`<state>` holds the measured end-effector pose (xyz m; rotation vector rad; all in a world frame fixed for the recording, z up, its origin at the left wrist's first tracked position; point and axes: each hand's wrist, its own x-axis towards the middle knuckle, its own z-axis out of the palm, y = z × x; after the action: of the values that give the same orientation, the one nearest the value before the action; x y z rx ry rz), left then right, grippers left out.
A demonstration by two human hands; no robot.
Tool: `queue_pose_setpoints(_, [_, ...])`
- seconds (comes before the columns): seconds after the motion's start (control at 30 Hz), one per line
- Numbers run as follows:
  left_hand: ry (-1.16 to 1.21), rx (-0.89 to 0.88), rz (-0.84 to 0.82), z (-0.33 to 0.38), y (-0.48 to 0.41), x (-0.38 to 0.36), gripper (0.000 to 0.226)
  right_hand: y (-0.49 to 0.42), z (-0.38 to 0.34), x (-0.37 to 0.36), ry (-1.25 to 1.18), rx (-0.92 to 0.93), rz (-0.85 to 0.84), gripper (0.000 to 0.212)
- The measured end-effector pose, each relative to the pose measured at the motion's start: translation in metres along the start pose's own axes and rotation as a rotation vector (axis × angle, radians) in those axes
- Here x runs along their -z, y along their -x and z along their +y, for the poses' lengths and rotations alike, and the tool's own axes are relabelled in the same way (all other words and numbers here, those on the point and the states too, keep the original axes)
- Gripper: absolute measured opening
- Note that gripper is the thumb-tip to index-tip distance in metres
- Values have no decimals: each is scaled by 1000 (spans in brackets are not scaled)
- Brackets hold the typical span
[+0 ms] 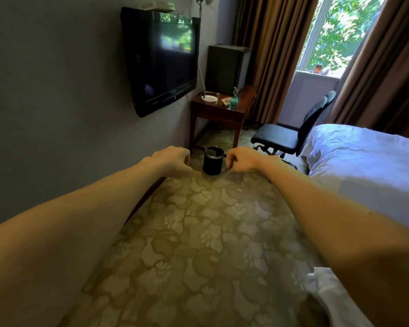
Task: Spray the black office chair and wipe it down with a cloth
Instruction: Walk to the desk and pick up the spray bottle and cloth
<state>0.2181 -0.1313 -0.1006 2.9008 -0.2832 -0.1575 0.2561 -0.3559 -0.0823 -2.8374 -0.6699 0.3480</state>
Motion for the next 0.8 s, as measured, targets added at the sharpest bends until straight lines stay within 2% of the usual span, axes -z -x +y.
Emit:
queue_pose_setpoints(0.43, [-9, 49, -71, -55, -91, -19, 10, -116, 20, -18, -57, 68, -104, 21])
queue_pose_setpoints(0.8, [16, -13, -89, -99, -242, -1, 11, -257, 62, 8, -67, -20, -118, 24])
